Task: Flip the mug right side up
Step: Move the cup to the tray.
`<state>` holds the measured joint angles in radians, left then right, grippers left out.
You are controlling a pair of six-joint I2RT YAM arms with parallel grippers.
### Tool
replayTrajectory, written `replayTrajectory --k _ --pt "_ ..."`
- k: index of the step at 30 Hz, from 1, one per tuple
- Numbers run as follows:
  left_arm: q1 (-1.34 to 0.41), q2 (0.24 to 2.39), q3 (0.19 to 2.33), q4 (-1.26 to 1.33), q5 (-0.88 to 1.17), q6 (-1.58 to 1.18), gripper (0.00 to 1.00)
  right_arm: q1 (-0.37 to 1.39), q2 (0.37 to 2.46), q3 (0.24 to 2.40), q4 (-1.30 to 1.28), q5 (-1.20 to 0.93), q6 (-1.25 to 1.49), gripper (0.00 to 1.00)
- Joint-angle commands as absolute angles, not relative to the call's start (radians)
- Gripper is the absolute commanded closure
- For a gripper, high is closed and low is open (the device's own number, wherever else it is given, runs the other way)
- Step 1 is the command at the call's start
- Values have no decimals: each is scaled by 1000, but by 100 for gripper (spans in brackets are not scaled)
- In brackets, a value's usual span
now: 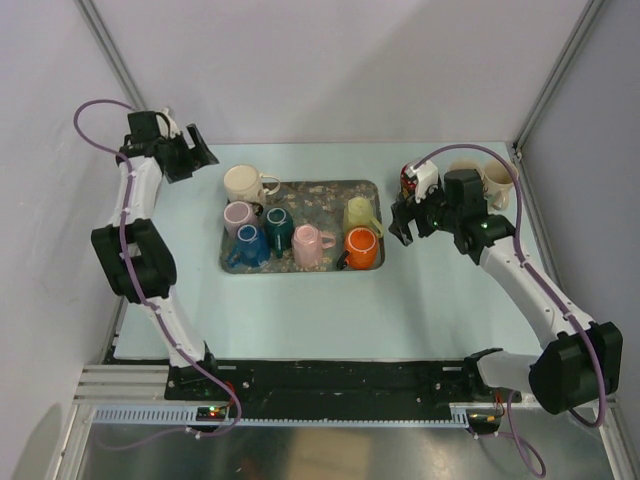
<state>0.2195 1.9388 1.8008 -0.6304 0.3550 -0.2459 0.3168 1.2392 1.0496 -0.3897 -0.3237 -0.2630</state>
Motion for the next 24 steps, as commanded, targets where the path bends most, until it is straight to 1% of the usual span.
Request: replayTrajectory --k 1,5,8,11,13,17,21,24 --pt "212 1926 1800 -616 454 -262 11 326 1263 1136 -391 -354 -299 9" --pt "220 1892 1755 -623 532 -182 12 329 1300 1146 -353 -377 -352 7" --pt "229 1854 1733 -655 559 -108 11 329 1318 1163 -292 -386 -299 3" --pt "228 1858 1749 -684 568 -66 10 336 1370 1197 -251 -436 -252 1" --pt "229 1893 1785 -688 552 -90 10 357 1413 1222 -233 -459 -253 1" --pt "232 1985 1903 -687 534 -140 10 421 1489 1293 -240 -435 -287 1" --pt "225 2098 2022 -685 541 -149 13 455 1538 1355 -272 -429 -335 0" --pt "198 2124 2040 -683 559 -124 15 454 1563 1370 -262 -402 -334 1"
